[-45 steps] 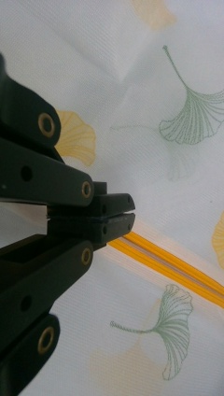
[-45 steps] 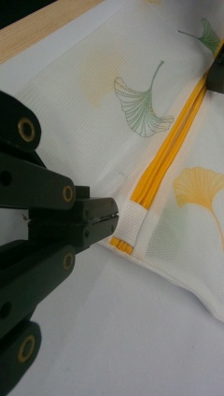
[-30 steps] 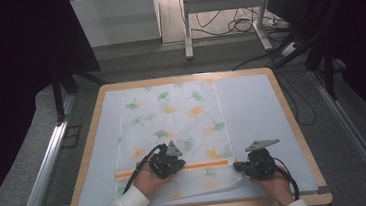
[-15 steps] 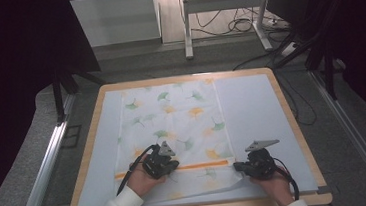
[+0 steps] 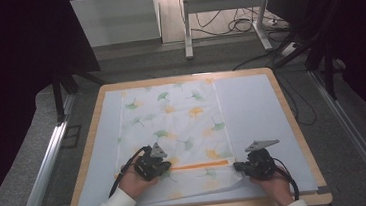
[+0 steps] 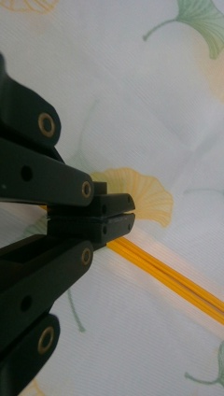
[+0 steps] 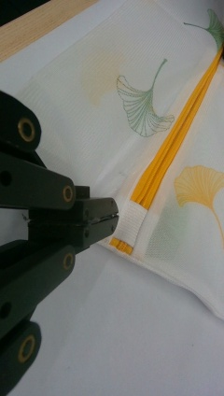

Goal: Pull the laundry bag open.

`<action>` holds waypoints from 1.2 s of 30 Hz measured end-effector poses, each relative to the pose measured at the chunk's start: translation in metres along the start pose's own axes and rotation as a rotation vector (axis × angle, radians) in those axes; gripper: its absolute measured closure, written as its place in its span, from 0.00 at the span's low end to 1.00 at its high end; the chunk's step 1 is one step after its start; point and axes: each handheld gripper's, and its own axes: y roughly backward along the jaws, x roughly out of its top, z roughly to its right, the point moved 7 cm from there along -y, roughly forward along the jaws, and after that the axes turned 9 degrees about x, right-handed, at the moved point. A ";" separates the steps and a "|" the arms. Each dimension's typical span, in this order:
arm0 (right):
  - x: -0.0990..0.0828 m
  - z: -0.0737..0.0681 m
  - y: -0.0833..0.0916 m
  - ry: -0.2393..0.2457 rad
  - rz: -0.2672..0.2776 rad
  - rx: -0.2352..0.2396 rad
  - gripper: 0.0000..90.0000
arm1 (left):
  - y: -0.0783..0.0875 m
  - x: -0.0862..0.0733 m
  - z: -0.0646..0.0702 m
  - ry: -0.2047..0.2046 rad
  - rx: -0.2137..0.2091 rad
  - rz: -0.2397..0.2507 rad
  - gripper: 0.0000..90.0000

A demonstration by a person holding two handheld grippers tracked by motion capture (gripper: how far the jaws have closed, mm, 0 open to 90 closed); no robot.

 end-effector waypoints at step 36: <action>0.000 0.000 0.000 0.002 0.001 -0.001 0.99 | 0.017 -0.031 -0.028 0.059 0.023 -0.014 1.00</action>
